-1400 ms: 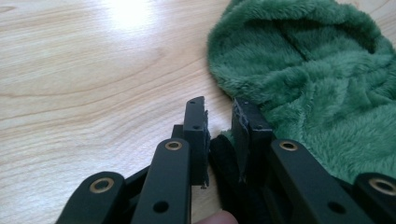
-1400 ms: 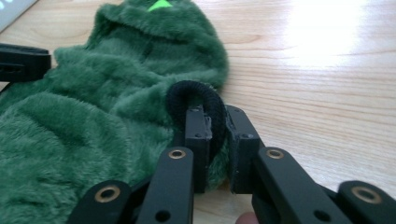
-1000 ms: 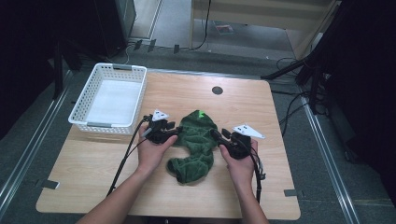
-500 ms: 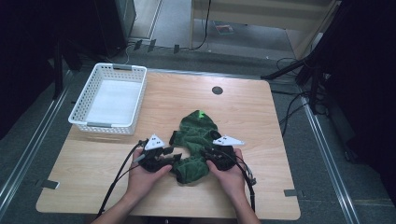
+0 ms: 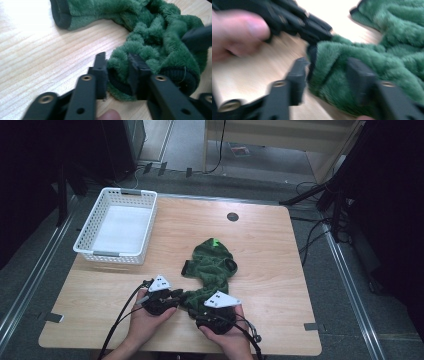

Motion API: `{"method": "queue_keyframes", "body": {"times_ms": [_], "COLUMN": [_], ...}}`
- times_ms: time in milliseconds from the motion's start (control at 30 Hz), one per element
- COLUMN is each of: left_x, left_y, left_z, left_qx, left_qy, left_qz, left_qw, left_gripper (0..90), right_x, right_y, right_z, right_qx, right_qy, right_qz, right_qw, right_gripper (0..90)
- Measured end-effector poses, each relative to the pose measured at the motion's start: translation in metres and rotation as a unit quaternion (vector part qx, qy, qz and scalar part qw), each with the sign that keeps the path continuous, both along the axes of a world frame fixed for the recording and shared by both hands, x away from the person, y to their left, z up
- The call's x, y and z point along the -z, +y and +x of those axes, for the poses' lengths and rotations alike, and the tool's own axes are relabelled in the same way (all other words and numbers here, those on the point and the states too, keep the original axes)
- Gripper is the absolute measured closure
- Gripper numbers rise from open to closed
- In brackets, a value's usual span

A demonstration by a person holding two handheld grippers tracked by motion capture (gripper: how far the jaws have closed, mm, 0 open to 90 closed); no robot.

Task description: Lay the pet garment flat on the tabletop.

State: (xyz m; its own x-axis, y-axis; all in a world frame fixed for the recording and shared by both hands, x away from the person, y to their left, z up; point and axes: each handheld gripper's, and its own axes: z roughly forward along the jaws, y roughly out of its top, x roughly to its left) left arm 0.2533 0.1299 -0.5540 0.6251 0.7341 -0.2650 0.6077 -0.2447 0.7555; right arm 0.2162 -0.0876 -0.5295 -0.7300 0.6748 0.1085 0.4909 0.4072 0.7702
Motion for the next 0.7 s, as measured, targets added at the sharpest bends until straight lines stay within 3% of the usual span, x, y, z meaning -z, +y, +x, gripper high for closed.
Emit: {"method": "queue_keyframes", "body": {"times_ms": [67,100,200,233,267,333,400,467,500,600,633,700], "left_x": [0.000,0.000,0.000,0.000,0.000,0.000,0.000,-0.001,-0.001,-0.001,-0.001,-0.004], "left_y": [0.001,0.001,0.002,0.002,0.002,0.003,0.003,0.004,0.004,0.005,0.006,0.008], "left_z": [0.001,0.001,0.001,0.001,0.001,0.001,0.001,0.001,0.001,0.001,0.001,0.000], "left_qx": [-0.001,0.000,0.002,0.000,0.001,0.000,-0.003,-0.003,-0.003,-0.002,0.001,0.011], "left_qy": [0.002,0.003,0.004,0.005,0.004,0.004,0.004,0.005,0.005,0.005,0.007,-0.004], "left_qz": [-0.002,-0.002,-0.003,-0.005,-0.003,-0.002,-0.002,-0.003,-0.002,-0.004,-0.010,-0.033], "left_qw": [1.0000,1.0000,1.0000,1.0000,1.0000,1.0000,1.0000,1.0000,1.0000,1.0000,0.9999,0.9994], "left_gripper": [79.4,80.5,82.7,83.8,83.8,84.1,84.3,84.3,84.3,84.1,83.4,74.4], "right_x": [0.005,0.004,-0.010,-0.024,-0.024,-0.036,-0.042,-0.038,-0.031,-0.015,-0.013,-0.017], "right_y": [0.004,0.004,-0.009,-0.029,-0.029,-0.057,-0.090,-0.123,-0.140,-0.165,-0.171,-0.180], "right_z": [0.000,0.002,0.006,0.009,0.009,0.012,0.015,0.020,0.022,0.023,0.021,0.015], "right_qx": [0.009,0.012,0.024,0.057,0.057,0.104,0.159,0.208,0.237,0.273,0.286,0.315], "right_qy": [-0.021,-0.019,-0.011,-0.025,-0.025,-0.038,-0.038,-0.007,0.010,0.049,0.054,0.032], "right_qz": [-0.038,-0.034,0.031,0.073,0.073,0.112,0.142,0.160,0.148,0.112,0.111,0.124], "right_qw": [0.9990,0.9992,0.9992,0.9954,0.9954,0.9874,0.9763,0.9649,0.9602,0.9543,0.9503,0.9403], "right_gripper": [81.0,87.4,90.0,90.0,90.0,90.0,90.0,90.0,90.0,88.3,84.3,75.5]}}
